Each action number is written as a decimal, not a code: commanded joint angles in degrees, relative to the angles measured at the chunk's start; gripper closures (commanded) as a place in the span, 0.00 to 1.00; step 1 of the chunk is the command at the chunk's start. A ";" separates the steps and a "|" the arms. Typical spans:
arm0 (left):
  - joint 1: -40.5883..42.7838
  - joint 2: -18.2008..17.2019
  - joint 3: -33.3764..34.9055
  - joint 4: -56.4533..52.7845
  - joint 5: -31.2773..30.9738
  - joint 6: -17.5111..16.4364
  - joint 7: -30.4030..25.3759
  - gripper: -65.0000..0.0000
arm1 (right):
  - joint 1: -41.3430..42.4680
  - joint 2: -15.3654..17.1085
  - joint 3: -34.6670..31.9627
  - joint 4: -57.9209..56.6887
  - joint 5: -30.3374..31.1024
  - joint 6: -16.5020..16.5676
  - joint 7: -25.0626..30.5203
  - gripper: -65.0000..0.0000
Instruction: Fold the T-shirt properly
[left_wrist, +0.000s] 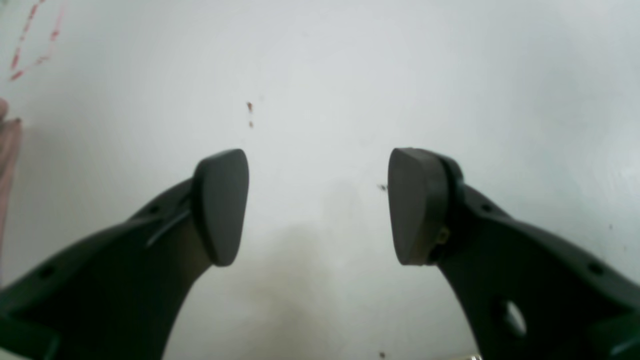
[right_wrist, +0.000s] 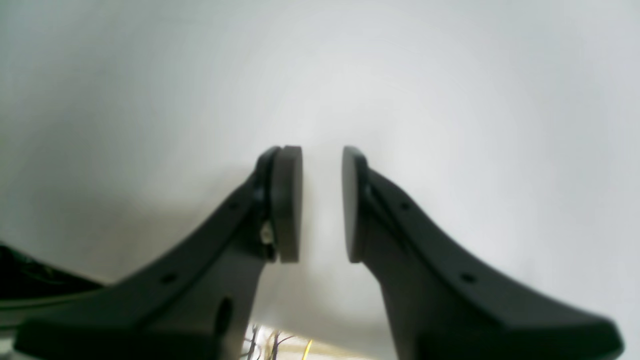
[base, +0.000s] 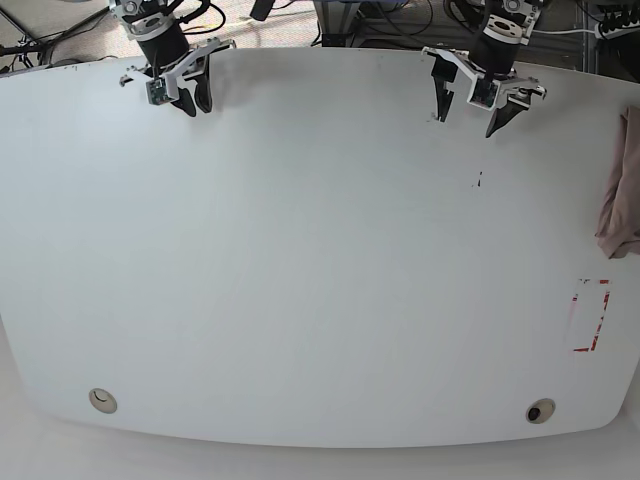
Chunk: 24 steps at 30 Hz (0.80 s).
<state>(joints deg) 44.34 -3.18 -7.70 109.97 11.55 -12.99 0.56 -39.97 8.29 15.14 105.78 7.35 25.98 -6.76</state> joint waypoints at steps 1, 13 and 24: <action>2.21 -0.20 -0.16 1.46 -1.93 0.47 -1.66 0.38 | -7.02 -0.25 0.03 1.17 0.60 0.53 4.87 0.80; 15.31 -0.03 -0.25 -7.51 -5.62 0.47 -1.66 0.38 | -21.35 -2.62 -2.52 -6.48 0.60 0.53 6.98 0.80; -0.60 -0.03 0.89 -43.12 -5.62 0.64 -2.10 0.38 | -2.80 -2.10 -6.56 -42.26 0.25 0.09 7.07 0.80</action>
<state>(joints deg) 44.21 -3.01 -6.81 70.91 5.96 -12.29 -1.30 -49.19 5.63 9.30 74.83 7.11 25.69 -1.08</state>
